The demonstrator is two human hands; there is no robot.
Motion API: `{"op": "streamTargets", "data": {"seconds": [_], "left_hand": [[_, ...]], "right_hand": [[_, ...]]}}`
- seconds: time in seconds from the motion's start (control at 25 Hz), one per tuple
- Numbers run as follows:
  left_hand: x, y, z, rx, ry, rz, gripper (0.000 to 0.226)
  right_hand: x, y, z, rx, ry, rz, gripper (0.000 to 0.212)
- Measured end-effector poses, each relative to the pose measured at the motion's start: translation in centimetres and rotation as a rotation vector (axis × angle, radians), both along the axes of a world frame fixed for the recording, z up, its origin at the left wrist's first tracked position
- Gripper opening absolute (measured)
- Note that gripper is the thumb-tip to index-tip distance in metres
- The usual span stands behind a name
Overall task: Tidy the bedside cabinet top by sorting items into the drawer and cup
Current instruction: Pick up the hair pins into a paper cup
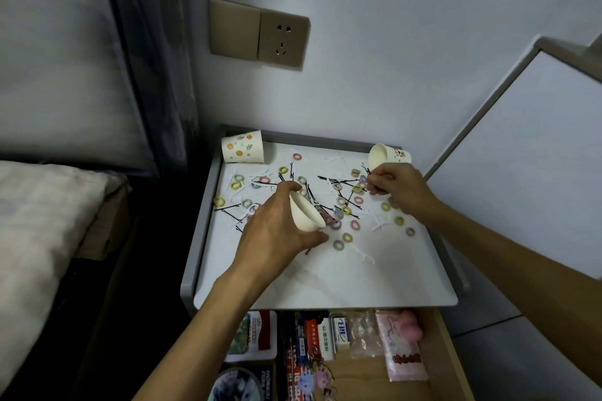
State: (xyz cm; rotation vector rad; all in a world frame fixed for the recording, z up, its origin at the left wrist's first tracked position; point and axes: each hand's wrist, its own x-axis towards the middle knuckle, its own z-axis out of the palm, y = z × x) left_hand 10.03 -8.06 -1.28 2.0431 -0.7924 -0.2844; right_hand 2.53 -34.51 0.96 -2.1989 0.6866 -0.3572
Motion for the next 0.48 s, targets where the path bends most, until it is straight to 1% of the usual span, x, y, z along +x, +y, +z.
{"op": "streamTargets", "data": {"seconds": [0.04,0.08,0.2,0.24,0.28,0.32,0.36,0.44,0.48], "left_hand": [[0.0,0.0,0.0,0.002,0.0,0.0,0.079],[0.0,-0.1,-0.1,0.005,0.0,0.001,0.08],[-0.1,-0.4,-0.1,0.026,-0.002,-0.005,0.082],[-0.2,-0.5,-0.1,0.029,-0.003,-0.012,0.083],[-0.2,-0.5,0.0,0.028,-0.004,-0.018,0.083],[-0.1,-0.4,0.1,0.025,-0.005,-0.018,0.083],[0.0,-0.3,0.1,0.022,-0.004,-0.012,0.082],[0.3,0.0,0.2,0.022,-0.005,0.01,0.082],[0.4,0.2,0.3,0.026,-0.01,0.016,0.083]], "right_hand": [[0.0,0.9,1.1,0.011,0.007,0.112,0.009],[0.2,1.9,2.2,-0.039,0.042,0.245,0.008],[1.2,5.4,4.3,-0.377,0.192,0.643,0.005],[1.7,6.4,4.5,-0.44,0.217,0.736,0.006],[2.1,7.1,4.6,-0.458,0.222,0.787,0.007],[2.4,7.6,4.6,-0.437,0.205,0.795,0.007],[2.7,7.7,4.6,-0.366,0.169,0.757,0.007],[3.4,6.4,4.4,-0.185,0.072,0.588,0.008],[3.8,5.2,3.9,-0.152,0.045,0.485,0.008]]}}
